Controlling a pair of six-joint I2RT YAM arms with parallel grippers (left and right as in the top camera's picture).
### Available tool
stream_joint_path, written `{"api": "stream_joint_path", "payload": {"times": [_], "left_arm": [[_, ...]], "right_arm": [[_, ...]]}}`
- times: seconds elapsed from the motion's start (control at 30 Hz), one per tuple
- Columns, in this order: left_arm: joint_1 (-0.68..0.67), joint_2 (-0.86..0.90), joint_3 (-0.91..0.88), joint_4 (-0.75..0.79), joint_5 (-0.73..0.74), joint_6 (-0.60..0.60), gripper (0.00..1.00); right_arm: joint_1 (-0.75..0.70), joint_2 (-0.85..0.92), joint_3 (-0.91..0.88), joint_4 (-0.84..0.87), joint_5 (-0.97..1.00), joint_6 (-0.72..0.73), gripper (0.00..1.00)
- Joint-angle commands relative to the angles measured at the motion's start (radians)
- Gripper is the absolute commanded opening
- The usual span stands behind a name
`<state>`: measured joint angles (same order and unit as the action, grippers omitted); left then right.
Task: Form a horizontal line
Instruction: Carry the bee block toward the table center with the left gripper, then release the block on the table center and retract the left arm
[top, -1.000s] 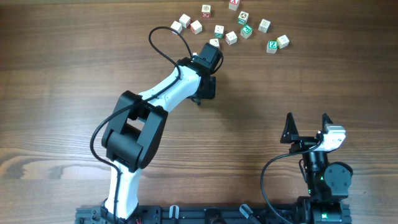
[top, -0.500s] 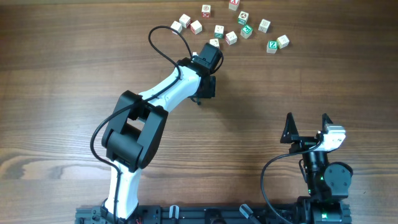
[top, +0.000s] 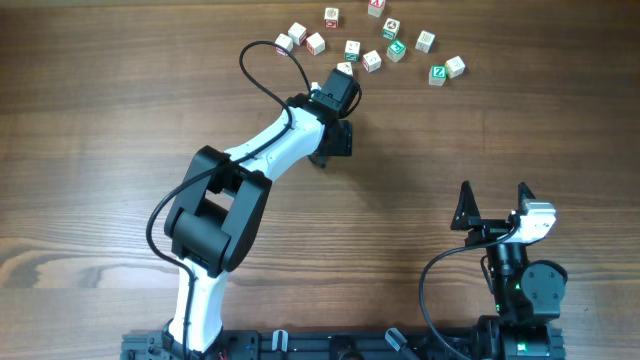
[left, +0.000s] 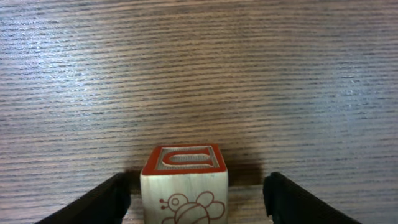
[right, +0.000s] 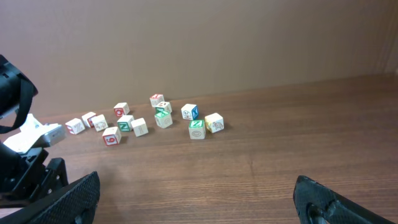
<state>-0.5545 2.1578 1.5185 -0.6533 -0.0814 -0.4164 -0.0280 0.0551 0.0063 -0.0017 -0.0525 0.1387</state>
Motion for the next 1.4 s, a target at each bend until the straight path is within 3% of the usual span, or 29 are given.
{"api": "stream_joint_path", "payload": {"times": [0.0, 0.07, 0.4, 0.6, 0.83, 1.0, 1.37], "left_arm": [[0.008, 0.082, -0.047, -0.027, 0.017, -0.014, 0.79], [0.007, 0.081, -0.047, -0.046, 0.017, -0.014, 1.0], [-0.018, 0.061, -0.047, -0.302, 0.07, -0.013, 1.0], [-0.045, -0.275, -0.047, -0.377, 0.063, -0.006, 1.0], [-0.043, -0.697, -0.047, -0.562, -0.211, -0.006, 1.0], [-0.043, -0.885, -0.047, -0.711, -0.354, -0.006, 1.0], [-0.043, -0.958, -0.047, -0.988, -0.528, -0.007, 1.0]], "right_arm": [[-0.003, -0.002, -0.001, 0.003, -0.015, 0.019, 1.0], [-0.003, -0.002, -0.001, 0.003, -0.015, 0.019, 1.0], [-0.003, -0.002, -0.001, 0.003, -0.015, 0.019, 1.0], [-0.003, -0.002, -0.001, 0.003, -0.015, 0.019, 0.99], [-0.003, -0.002, -0.001, 0.003, -0.015, 0.019, 1.0], [-0.003, -0.002, -0.001, 0.003, -0.015, 0.019, 0.99], [-0.003, -0.002, -0.001, 0.003, -0.015, 0.019, 1.0]]}}
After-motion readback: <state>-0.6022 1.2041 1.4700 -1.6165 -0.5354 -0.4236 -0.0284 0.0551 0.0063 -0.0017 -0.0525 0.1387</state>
